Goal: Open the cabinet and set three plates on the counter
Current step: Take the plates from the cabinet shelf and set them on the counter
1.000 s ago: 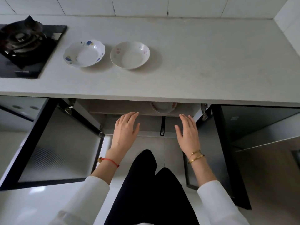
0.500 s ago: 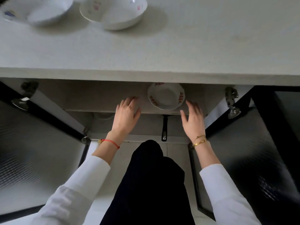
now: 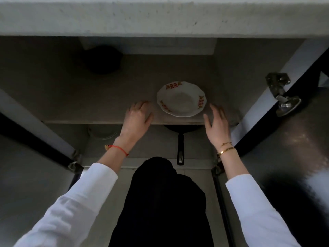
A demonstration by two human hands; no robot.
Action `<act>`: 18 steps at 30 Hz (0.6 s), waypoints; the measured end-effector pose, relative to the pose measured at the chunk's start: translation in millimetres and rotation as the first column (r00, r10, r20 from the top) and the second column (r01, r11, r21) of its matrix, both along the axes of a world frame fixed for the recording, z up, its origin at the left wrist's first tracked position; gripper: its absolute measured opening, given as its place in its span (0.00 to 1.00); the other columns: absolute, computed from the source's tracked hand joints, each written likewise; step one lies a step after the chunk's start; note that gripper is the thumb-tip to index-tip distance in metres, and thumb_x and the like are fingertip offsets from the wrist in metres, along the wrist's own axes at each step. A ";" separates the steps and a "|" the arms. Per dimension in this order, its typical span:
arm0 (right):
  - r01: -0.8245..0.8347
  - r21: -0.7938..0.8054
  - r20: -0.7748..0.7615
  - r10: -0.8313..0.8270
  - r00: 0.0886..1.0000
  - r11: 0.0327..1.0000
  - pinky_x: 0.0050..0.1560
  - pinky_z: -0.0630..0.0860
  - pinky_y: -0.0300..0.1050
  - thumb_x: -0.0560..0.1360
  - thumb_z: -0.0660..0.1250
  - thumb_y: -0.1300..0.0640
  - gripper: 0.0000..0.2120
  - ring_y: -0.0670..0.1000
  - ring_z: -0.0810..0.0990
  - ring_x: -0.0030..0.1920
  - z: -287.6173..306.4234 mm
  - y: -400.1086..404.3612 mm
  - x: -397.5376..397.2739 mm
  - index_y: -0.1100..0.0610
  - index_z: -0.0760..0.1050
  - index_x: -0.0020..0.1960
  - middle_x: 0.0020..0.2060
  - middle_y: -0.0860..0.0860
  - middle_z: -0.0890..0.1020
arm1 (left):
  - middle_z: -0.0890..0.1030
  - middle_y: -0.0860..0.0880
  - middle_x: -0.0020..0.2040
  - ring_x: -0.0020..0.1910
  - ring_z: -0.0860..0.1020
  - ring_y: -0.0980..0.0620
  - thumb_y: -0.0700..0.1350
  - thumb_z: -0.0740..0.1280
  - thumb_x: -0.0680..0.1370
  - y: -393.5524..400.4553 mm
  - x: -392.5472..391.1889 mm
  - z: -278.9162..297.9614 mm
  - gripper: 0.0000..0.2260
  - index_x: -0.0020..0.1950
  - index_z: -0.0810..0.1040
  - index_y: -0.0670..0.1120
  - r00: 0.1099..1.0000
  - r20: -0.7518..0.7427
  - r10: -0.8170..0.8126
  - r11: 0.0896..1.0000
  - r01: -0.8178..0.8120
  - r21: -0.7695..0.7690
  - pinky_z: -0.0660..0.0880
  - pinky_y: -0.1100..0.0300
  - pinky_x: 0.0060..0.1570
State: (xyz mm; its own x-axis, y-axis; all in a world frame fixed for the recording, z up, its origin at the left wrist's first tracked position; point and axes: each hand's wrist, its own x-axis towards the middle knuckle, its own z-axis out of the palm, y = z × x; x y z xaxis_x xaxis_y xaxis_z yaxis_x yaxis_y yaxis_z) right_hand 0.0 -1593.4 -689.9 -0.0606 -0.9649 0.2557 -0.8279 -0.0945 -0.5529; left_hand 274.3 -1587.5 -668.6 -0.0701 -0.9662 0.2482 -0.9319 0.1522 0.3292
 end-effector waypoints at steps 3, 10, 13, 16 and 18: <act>0.010 -0.022 0.019 -0.009 1.000 1.000 0.72 0.64 0.55 0.82 0.57 0.52 0.23 0.60 0.64 0.73 2.8 -14.9 -1.8 0.61 0.64 0.73 0.70 0.60 0.70 | 0.74 0.40 0.67 0.63 0.72 0.37 0.45 0.63 0.78 -11.7 -3.9 0.9 0.21 0.70 0.70 0.42 0.999 -0.041 0.022 1.000 -0.022 0.005 0.72 0.46 0.60; 0.060 0.069 0.045 -0.063 0.997 0.996 0.72 0.64 0.59 0.81 0.57 0.49 0.25 0.62 0.64 0.73 3.7 -47.0 -0.5 0.60 0.63 0.74 0.71 0.61 0.68 | 0.73 0.40 0.66 0.63 0.73 0.38 0.46 0.62 0.79 -39.6 -14.3 1.7 0.19 0.70 0.71 0.44 0.992 -0.124 0.027 0.996 -0.016 0.093 0.72 0.45 0.60; 0.053 0.093 0.058 -0.058 0.997 0.994 0.71 0.64 0.59 0.82 0.56 0.49 0.25 0.63 0.65 0.72 0.7 -56.2 1.4 0.62 0.62 0.74 0.71 0.62 0.69 | 0.76 0.39 0.63 0.62 0.74 0.38 0.47 0.61 0.79 -52.1 -16.9 -1.3 0.18 0.67 0.73 0.44 0.992 -0.117 0.044 0.991 -0.029 0.130 0.73 0.45 0.60; 0.049 0.109 0.054 -0.055 0.997 0.993 0.71 0.63 0.58 0.82 0.56 0.51 0.24 0.63 0.65 0.71 -2.7 -62.7 2.5 0.63 0.63 0.73 0.70 0.62 0.70 | 0.76 0.38 0.62 0.61 0.74 0.37 0.49 0.61 0.79 -62.1 -20.3 -6.7 0.17 0.66 0.73 0.43 0.992 -0.108 0.065 0.986 -0.047 0.158 0.73 0.44 0.60; 0.045 0.121 0.059 -0.052 0.997 0.992 0.71 0.63 0.58 0.82 0.56 0.51 0.23 0.63 0.65 0.71 -4.6 -66.7 3.6 0.62 0.64 0.72 0.69 0.63 0.70 | 0.75 0.37 0.63 0.62 0.73 0.36 0.50 0.60 0.79 -68.5 -23.5 -11.2 0.19 0.67 0.72 0.43 0.994 -0.082 0.077 0.982 -0.061 0.181 0.72 0.44 0.61</act>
State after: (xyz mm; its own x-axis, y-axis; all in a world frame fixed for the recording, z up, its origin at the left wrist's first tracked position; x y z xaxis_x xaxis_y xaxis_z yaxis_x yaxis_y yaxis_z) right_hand 3.6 -1660.1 -694.5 -0.1201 -0.9838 0.1334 -0.7938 0.0145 -0.6080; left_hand 250.8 -1656.0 -679.8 0.0124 -0.9972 0.0741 -0.9042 0.0205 0.4267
